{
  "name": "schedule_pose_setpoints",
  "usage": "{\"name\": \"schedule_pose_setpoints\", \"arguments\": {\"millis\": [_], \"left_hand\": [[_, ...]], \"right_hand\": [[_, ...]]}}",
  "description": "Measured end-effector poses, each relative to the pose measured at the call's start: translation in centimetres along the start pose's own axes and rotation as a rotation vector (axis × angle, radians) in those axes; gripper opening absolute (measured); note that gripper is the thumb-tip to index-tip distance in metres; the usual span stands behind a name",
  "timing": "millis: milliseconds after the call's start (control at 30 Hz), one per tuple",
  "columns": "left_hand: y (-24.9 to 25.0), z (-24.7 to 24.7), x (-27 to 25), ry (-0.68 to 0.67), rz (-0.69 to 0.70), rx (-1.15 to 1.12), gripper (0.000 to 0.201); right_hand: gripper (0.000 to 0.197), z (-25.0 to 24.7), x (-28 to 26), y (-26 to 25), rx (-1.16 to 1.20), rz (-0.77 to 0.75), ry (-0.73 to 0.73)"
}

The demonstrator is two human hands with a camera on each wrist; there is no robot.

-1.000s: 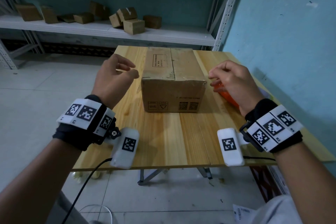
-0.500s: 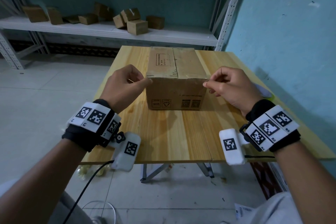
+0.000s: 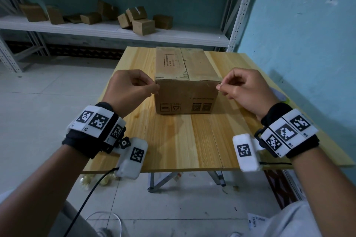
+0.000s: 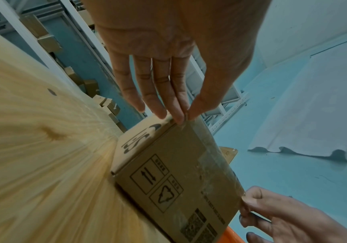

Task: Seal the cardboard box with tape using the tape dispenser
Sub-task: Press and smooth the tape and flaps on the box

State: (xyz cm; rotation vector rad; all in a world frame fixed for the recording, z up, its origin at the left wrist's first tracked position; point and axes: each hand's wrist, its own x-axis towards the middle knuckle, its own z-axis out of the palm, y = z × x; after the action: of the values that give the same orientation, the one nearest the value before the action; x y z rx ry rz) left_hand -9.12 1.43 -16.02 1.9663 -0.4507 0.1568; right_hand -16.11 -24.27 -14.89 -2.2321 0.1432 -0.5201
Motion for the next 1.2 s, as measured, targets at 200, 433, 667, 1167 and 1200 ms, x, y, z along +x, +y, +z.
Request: {"name": "schedule_pose_setpoints", "arguments": {"millis": [200,433,667,1167,1200], "left_hand": [[0.2,-0.6,0.1,-0.076,-0.06,-0.139,0.026],[-0.6,-0.6,0.5,0.085,-0.039,-0.069,0.011],[-1.1,-0.5,0.8,-0.029,0.091,0.057,0.057],[-0.3,-0.6,0.3,-0.103,0.081,-0.115,0.041],[-0.3,-0.7,0.3,-0.102,0.077,-0.118,0.041]], "right_hand": [[0.01,0.0,-0.1,-0.1,0.001,-0.021,-0.004],[0.028,0.2,0.3,0.2,0.034,-0.028,0.08],[0.053,0.3,-0.1,-0.1,0.007,-0.06,-0.023],[0.052,0.4,-0.2,-0.1,0.066,-0.027,-0.044],[0.052,0.4,-0.2,-0.1,0.073,-0.027,-0.04]]}}
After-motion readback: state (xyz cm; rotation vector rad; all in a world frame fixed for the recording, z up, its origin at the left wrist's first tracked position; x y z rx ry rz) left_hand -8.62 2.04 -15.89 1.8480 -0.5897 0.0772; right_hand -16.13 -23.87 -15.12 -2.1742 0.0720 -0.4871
